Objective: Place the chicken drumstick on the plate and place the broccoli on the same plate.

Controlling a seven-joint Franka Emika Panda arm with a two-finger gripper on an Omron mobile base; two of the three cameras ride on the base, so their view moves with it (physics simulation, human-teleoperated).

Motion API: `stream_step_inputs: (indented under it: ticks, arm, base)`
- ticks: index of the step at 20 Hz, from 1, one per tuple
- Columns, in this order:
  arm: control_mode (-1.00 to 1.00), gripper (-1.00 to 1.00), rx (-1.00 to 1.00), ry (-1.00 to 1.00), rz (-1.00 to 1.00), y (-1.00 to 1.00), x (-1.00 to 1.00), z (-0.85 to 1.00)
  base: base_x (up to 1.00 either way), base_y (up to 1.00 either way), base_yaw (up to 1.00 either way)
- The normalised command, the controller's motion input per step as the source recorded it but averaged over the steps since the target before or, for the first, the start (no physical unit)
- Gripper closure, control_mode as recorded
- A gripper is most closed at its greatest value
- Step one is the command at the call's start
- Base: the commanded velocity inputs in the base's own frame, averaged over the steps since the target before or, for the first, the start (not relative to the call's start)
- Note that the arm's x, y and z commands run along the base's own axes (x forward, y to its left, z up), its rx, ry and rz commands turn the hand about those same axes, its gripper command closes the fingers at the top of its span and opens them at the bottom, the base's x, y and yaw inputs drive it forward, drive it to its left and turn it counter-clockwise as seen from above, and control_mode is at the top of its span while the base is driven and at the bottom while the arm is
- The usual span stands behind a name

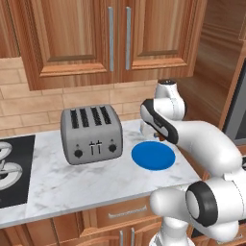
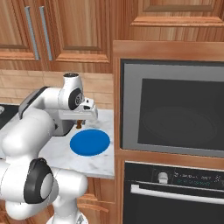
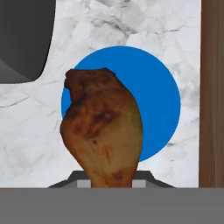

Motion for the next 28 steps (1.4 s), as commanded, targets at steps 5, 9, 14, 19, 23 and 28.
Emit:
stream_step_inputs:
  ticks: [5, 9, 14, 19, 23, 28]
  arm:
    - [-1.0, 1.0, 0.0, 0.0, 0.0, -0.1, 0.15, -0.09]
    - [-1.0, 1.0, 0.0, 0.0, 0.0, -0.26, 0.1, -0.29]
    - [-1.0, 1.0, 0.0, 0.0, 0.0, -0.24, 0.08, -0.43]
    - [-1.0, 1.0, 0.0, 0.0, 0.0, -0.15, 0.11, -0.42]
    - [-1.0, 1.0, 0.0, 0.0, 0.0, -0.11, 0.07, -0.38]
    - [-1.0, 1.0, 0.0, 0.0, 0.0, -0.03, 0.04, -0.32]
  base:
    - [0.11, -0.05, 0.0]
    - [0.0, 0.0, 0.0]
    - [0.0, 0.0, 0.0]
    - [0.0, 0.0, 0.0]
    - [0.0, 0.0, 0.0]
    - [0.0, 0.0, 0.0]
